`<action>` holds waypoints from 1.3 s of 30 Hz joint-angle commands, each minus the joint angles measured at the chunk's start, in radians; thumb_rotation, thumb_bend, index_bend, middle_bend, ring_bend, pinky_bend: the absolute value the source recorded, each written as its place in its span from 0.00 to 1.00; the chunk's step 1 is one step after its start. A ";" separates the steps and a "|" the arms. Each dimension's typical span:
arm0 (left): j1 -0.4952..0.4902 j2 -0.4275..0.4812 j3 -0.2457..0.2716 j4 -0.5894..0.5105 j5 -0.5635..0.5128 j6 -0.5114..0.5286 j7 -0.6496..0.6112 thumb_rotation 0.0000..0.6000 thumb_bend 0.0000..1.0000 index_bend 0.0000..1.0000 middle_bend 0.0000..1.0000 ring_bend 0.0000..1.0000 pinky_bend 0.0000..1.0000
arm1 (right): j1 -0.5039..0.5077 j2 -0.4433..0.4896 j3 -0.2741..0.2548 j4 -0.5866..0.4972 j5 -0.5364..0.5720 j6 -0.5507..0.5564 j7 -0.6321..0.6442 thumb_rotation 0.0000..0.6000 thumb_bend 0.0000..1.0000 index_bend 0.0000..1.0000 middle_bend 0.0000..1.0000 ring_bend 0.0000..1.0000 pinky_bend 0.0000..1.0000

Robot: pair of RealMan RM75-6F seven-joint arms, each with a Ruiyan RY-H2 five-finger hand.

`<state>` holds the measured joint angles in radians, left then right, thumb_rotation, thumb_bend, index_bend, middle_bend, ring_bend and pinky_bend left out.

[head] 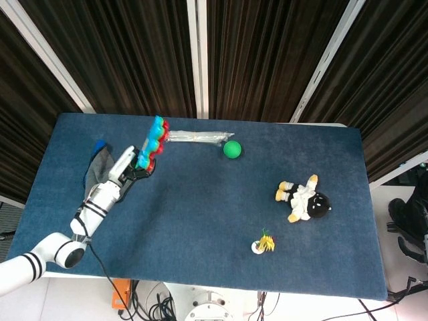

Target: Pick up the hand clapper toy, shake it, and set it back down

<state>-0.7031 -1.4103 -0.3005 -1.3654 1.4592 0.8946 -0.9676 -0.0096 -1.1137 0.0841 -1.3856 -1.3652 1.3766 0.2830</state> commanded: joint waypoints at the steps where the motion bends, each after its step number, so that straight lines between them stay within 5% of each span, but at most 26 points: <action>1: -0.046 -0.078 0.180 0.108 0.264 0.050 1.028 1.00 0.81 1.00 1.00 1.00 1.00 | -0.001 -0.001 0.000 0.007 0.004 -0.004 0.008 1.00 0.27 0.00 0.00 0.00 0.00; 5: -0.049 -0.093 0.180 0.056 0.188 -0.012 1.142 1.00 0.81 1.00 1.00 1.00 1.00 | -0.002 0.000 0.000 0.010 0.001 -0.001 0.017 1.00 0.27 0.00 0.00 0.00 0.00; 13: -0.058 -0.065 0.165 0.003 0.099 -0.032 1.149 1.00 0.81 1.00 1.00 1.00 1.00 | -0.007 0.001 0.001 0.018 0.002 0.006 0.024 1.00 0.27 0.00 0.00 0.00 0.00; 15: -0.047 -0.063 0.141 -0.037 0.036 -0.033 1.026 1.00 0.81 1.00 1.00 1.00 1.00 | -0.007 0.001 0.001 0.016 -0.001 0.008 0.023 1.00 0.27 0.00 0.00 0.00 0.00; 21: 0.038 -0.052 -0.073 -0.228 -0.233 -0.014 0.240 1.00 0.81 1.00 1.00 1.00 1.00 | -0.003 0.001 0.000 0.010 -0.001 0.000 0.018 1.00 0.27 0.00 0.00 0.00 0.00; 29: 0.111 -0.001 -0.250 -0.320 -0.411 -0.076 -0.208 1.00 0.81 1.00 1.00 1.00 1.00 | 0.005 0.002 0.002 0.002 -0.003 -0.006 0.009 1.00 0.27 0.00 0.00 0.00 0.00; 35: 0.092 -0.006 -0.179 -0.253 -0.321 -0.039 -0.024 1.00 0.81 1.00 1.00 1.00 1.00 | 0.006 0.003 0.001 -0.006 -0.002 -0.005 -0.003 1.00 0.27 0.00 0.00 0.00 0.00; 39: 0.050 -0.024 -0.057 -0.153 -0.088 0.031 0.256 1.00 0.81 1.00 1.00 1.00 1.00 | 0.006 0.006 0.002 -0.011 0.001 -0.006 -0.007 1.00 0.27 0.00 0.00 0.00 0.00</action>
<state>-0.6395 -1.4339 -0.4333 -1.5863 1.1953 0.8629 -1.1739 -0.0040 -1.1075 0.0865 -1.3965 -1.3640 1.3707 0.2765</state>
